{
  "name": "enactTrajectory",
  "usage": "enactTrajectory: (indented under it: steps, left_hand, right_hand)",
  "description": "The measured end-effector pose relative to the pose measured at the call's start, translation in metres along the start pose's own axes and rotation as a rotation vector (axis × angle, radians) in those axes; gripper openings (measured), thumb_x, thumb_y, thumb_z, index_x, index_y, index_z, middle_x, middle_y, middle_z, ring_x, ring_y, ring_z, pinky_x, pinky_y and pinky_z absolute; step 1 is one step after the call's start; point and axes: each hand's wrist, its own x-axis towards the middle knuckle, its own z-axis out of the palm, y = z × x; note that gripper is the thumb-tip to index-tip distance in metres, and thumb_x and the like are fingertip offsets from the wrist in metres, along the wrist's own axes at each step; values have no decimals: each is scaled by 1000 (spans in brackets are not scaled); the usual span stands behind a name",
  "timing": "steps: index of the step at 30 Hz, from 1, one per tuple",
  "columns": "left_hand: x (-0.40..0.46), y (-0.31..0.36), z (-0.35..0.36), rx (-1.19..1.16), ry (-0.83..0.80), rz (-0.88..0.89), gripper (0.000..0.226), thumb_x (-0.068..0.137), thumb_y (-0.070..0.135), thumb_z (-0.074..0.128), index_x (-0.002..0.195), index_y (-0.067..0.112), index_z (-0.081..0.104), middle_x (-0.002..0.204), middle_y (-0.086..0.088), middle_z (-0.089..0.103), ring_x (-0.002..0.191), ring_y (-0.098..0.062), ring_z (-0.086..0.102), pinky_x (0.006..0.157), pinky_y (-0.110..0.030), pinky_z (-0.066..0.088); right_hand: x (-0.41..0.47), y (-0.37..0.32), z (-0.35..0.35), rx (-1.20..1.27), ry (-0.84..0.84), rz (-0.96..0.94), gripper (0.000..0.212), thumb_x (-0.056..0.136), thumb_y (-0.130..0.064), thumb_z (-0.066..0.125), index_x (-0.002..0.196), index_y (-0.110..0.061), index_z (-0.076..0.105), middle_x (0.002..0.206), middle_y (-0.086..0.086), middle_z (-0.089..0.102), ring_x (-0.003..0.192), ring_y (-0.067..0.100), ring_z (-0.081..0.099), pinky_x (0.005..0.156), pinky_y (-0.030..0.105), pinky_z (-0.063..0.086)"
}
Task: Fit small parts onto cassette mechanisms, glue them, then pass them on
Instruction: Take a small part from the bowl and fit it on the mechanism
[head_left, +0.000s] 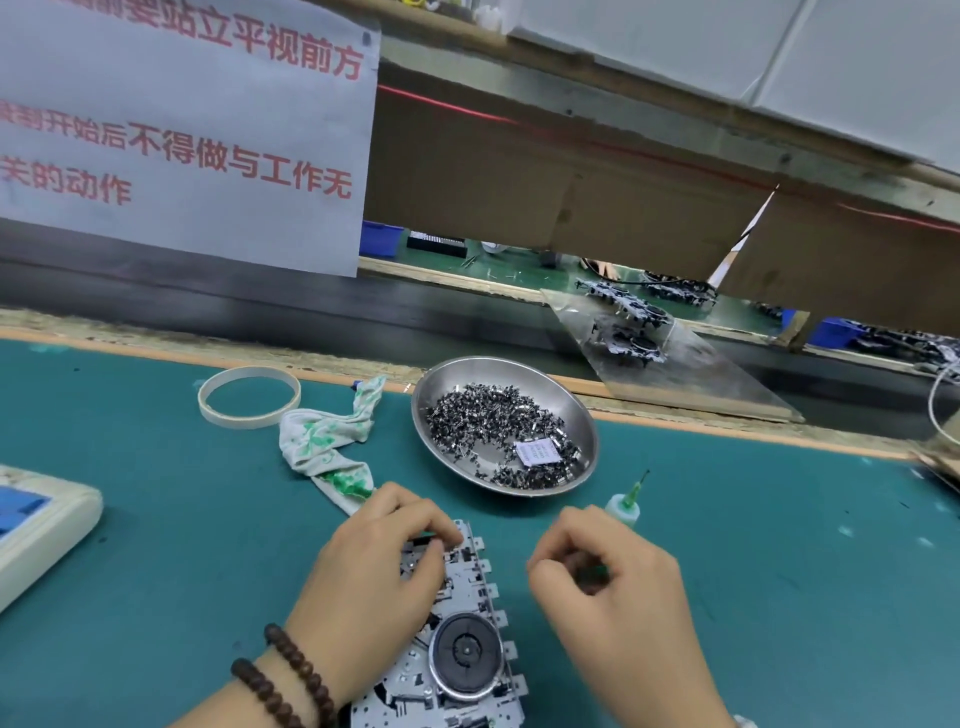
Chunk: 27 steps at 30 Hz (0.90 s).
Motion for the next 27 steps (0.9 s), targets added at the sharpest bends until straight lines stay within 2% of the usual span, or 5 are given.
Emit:
enactTrajectory:
  steps: [8, 13, 17, 24, 27]
  left_hand:
    - [0, 6, 6, 28, -13, -7, 19, 89, 21, 53, 79, 36, 58, 87, 20, 51, 90, 9, 46, 76, -5, 34]
    - [5, 10, 8, 107, -60, 16, 16, 91, 27, 47, 92, 43, 48, 91, 24, 46, 91, 11, 43, 73, -9, 34]
    - [17, 12, 10, 144, -141, -12, 14, 92, 32, 45, 102, 42, 43, 92, 20, 50, 71, 8, 46, 65, -14, 38]
    - [28, -3, 0, 102, -210, -29, 8, 91, 32, 50, 89, 34, 57, 85, 18, 59, 78, 4, 53, 72, -12, 43]
    - [31, -6, -3, -12, -243, -97, 8, 89, 30, 53, 87, 30, 61, 68, 19, 60, 55, 3, 51, 54, -9, 38]
  right_hand:
    - [-21, 22, -35, 144, 373, 56, 31, 67, -10, 62, 77, -39, 58, 84, -12, 56, 67, 2, 51, 52, 7, 40]
    - [-11, 45, -33, 223, 73, 360, 72, 71, -8, 76, 111, -50, 34, 114, -24, 43, 103, -1, 46, 78, 23, 42]
    - [-4, 53, -25, 209, -152, 364, 35, 81, -12, 68, 104, -35, 55, 97, -21, 68, 96, -9, 59, 86, 15, 44]
    - [-2, 49, -28, 509, 59, 471, 28, 64, -40, 59, 88, -42, 73, 66, -6, 70, 49, 13, 59, 43, 18, 46]
    - [1, 44, -25, 537, 21, 477, 28, 72, -31, 58, 95, -33, 73, 57, 3, 60, 42, 14, 48, 33, 16, 30]
